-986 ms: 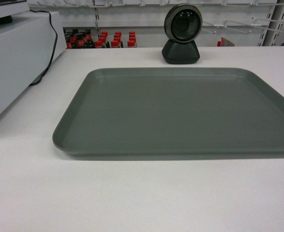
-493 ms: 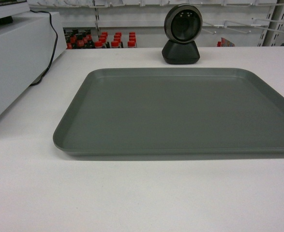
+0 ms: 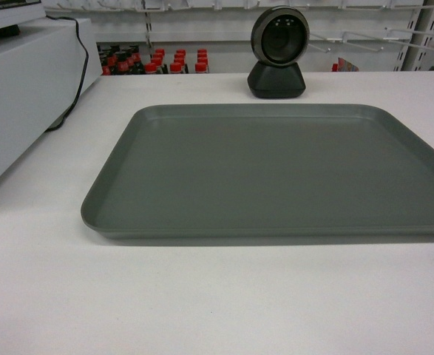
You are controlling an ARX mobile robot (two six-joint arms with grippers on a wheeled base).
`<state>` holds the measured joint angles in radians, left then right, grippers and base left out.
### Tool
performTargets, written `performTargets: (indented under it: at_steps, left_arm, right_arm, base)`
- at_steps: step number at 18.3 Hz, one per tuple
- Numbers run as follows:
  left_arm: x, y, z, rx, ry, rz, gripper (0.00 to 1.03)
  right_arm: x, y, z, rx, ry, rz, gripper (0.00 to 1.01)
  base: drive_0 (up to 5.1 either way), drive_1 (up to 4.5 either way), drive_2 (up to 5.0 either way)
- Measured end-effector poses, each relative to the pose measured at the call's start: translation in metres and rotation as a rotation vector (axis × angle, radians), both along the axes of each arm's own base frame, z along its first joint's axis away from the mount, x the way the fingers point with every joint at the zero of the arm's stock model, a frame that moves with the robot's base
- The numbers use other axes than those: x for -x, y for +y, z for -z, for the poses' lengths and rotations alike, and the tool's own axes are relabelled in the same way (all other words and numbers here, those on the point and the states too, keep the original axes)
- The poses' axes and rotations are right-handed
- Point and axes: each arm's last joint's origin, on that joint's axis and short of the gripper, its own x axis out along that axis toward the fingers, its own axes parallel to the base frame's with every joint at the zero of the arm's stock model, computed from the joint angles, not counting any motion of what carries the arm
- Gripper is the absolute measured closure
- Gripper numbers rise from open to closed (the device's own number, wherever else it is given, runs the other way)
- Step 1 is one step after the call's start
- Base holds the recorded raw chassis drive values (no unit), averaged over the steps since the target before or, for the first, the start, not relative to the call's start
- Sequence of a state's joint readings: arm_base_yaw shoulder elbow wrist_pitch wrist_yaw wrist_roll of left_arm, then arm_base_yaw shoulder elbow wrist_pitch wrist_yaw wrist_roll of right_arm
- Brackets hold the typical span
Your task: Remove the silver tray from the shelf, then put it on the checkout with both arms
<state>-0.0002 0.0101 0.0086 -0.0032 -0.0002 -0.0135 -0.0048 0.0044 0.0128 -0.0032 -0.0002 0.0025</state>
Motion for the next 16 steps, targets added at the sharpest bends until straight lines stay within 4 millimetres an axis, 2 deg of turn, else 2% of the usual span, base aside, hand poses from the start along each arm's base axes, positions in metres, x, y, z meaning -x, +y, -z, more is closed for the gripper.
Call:
performTargets:
  at_steps: [1, 2, 7, 16]
  left_arm:
    - [0.0000, 0.0000, 0.0000, -0.001, 0.000, 0.000, 0.03]
    - [0.0000, 0.0000, 0.0000, -0.002, 0.000, 0.000, 0.05]
    - [0.0000, 0.0000, -0.0001, -0.002, -0.001, 0.000, 0.05]
    - [0.0000, 0.0000, 0.0000, -0.003, 0.000, 0.000, 0.05]
  right_arm:
    - [0.0000, 0.0000, 0.0000, 0.000, 0.000, 0.000, 0.10]
    - [0.0000, 0.0000, 0.0000, 0.000, 0.000, 0.000, 0.01]
    - [0.0000, 0.0000, -0.0001, 0.000, -0.001, 0.000, 0.03]
    - [0.0000, 0.0000, 0.0001, 0.000, 0.001, 0.000, 0.03]
  base:
    - [0.0, 0.00, 0.0]
    - [0.0, 0.00, 0.0]
    - [0.0, 0.00, 0.0]
    - [0.0, -4.15, 4.2]
